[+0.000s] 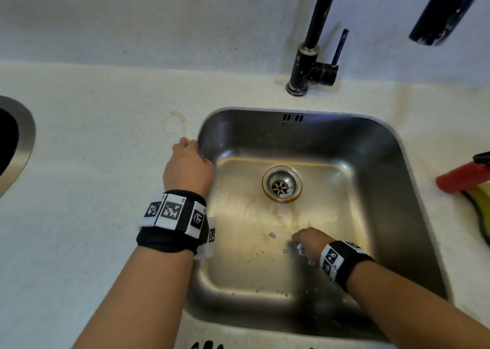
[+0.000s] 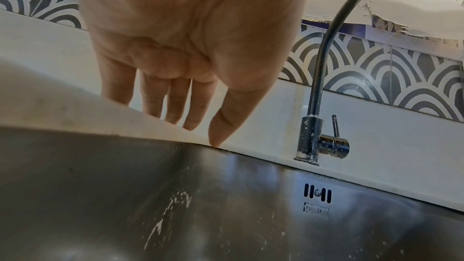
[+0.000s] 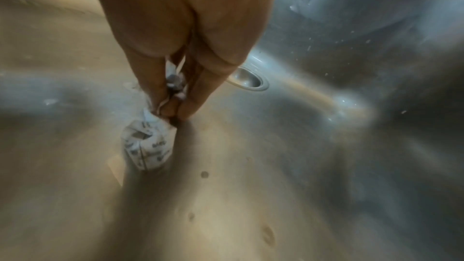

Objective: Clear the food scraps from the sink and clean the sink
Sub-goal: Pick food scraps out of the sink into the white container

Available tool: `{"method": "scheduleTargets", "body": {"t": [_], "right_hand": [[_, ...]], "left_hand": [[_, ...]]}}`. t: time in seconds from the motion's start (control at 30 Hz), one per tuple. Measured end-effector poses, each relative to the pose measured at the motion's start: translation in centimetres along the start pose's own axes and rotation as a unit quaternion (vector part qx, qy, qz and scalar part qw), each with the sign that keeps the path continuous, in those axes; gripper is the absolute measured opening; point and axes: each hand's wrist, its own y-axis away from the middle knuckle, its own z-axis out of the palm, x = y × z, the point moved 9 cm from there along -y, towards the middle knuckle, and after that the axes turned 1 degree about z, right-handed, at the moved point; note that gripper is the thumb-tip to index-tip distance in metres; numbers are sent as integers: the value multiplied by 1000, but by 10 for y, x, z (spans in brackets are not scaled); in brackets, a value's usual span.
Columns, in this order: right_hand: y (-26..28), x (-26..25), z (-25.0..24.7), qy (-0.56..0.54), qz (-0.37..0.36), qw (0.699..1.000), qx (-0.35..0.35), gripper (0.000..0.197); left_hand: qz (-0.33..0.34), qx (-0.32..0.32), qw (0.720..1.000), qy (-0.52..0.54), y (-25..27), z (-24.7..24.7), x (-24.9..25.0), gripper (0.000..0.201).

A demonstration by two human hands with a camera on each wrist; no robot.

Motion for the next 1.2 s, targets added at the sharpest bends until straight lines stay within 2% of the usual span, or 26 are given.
{"method": "scheduleTargets", "body": {"t": [0.1,0.17,0.33,0.5,0.6,0.73,0.8,0.97,1.07,1.2], "right_hand": [[-8,-12,-20,-62,-34,993,90,20],[-18,-27,-30,-64,-64,989,116,22],[-38,-59,-30,1,-119,989,92,24],[-26,-49,0,41,-151,987,41,21],[-20,-33,12,59,-140,988,32,24],[-18,-22,12,21,-106,994,29,24],[-17,-12,6,1,-71,997,29,23],[-7,36,-22,-30,35,994,94,24],[-1,53,-15,-51,72,993,75,21],[2,46,1,-59,62,996,38,27]], "left_hand": [[3,3,1000,-3,-1,1,0,40],[0,2,1000,-6,-3,3,-1,39],[14,-2,999,-30,-6,6,-2,32],[8,-2,999,-31,-5,4,-2,35],[-1,-7,1000,-25,-2,5,-1,41],[-7,-6,1000,-25,-2,3,0,44],[-8,-4,1000,-23,-1,3,0,44],[-12,3,1000,-15,-1,2,0,42],[-8,7,1000,-19,-2,3,1,41],[-4,5,1000,-25,-3,3,2,42]]}}
